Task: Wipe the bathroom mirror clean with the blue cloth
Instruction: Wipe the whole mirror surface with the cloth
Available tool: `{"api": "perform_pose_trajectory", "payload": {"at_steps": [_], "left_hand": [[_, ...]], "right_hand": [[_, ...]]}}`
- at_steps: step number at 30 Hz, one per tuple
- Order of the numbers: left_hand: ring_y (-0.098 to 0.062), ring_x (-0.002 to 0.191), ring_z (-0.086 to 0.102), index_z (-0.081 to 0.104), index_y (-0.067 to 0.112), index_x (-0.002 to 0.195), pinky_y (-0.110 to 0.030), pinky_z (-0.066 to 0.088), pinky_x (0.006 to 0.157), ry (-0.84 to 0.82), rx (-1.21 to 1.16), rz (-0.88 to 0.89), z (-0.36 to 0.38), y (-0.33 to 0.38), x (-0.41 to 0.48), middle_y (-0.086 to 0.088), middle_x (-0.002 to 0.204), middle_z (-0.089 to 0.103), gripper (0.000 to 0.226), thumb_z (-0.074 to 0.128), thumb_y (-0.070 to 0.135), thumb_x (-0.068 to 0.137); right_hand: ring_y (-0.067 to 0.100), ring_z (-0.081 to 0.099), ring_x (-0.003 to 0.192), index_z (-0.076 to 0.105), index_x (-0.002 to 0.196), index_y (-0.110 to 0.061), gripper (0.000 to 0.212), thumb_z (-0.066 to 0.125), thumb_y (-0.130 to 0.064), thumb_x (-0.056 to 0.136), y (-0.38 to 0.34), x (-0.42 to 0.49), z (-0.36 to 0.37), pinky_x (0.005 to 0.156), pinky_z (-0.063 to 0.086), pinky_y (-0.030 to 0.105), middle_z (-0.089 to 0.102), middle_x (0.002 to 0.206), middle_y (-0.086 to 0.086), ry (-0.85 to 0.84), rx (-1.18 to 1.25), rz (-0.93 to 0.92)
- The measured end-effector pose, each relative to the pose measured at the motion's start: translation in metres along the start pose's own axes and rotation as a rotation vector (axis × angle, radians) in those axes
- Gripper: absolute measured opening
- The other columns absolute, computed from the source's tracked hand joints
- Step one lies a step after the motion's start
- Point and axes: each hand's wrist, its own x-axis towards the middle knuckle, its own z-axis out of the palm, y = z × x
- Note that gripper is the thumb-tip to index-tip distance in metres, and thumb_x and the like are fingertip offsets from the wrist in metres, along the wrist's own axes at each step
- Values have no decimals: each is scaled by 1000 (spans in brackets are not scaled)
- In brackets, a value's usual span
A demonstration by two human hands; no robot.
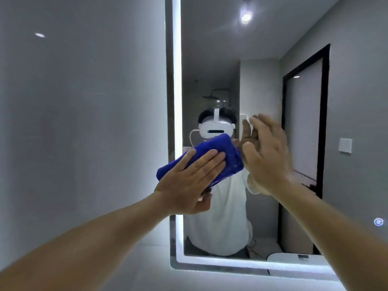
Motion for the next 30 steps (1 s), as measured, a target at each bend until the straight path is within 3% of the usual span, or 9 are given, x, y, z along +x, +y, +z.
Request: {"api": "perform_pose_trajectory", "payload": {"at_steps": [6,10,15,18,21,24,27,30], "left_hand": [[-26,152,10,17,13,157,-49,7,123,-132,20,74,13,54,-67,-4,166,1,73,48,35,95],[-26,152,13,18,13,157,-48,7,124,-164,9,105,13,73,-86,-4,166,4,67,44,31,98],[-25,152,15,22,14,157,-48,14,123,-152,9,239,7,48,-74,-5,166,10,59,43,26,103],[-25,151,17,25,14,156,-51,24,120,-126,-24,326,-7,0,-37,-5,163,23,58,45,24,102],[-28,149,22,21,10,155,-53,26,117,-58,51,236,-22,-69,29,-12,158,33,60,42,32,103],[-25,151,19,22,13,156,-51,18,121,0,140,55,-35,-118,79,-9,161,27,61,38,38,103],[-24,150,22,31,13,154,-51,22,119,89,132,-113,-28,-104,83,-5,160,30,58,42,33,101],[-26,149,24,35,12,152,-52,26,117,148,56,-222,-16,-66,55,-6,159,33,57,46,30,99]], "right_hand": [[8,25,130,44,139,-16,57,43,-25,82,-2,-36,-2,109,24,32,31,144,-5,-6,6,-12],[13,28,131,44,138,-17,56,42,-24,82,-2,-53,-9,112,30,43,32,145,-3,-6,33,35],[12,30,132,44,138,-18,55,40,-27,83,-5,-62,-12,111,33,43,30,145,-6,-67,17,70],[11,29,136,42,139,-19,57,40,-28,83,-7,-54,-10,111,33,41,29,148,-7,-94,-12,52],[11,27,137,41,142,-18,60,40,-31,84,-9,-48,-5,114,30,42,28,149,-7,-74,15,35],[14,27,138,41,142,-19,60,37,-31,84,-6,-55,3,114,28,39,28,149,-7,-8,39,-25],[15,29,136,42,140,-21,57,38,-29,84,5,-65,8,110,30,36,30,148,-6,21,51,-29],[17,32,134,46,136,-17,52,44,-21,85,12,-70,7,110,33,43,34,146,1,55,64,-2]]}}
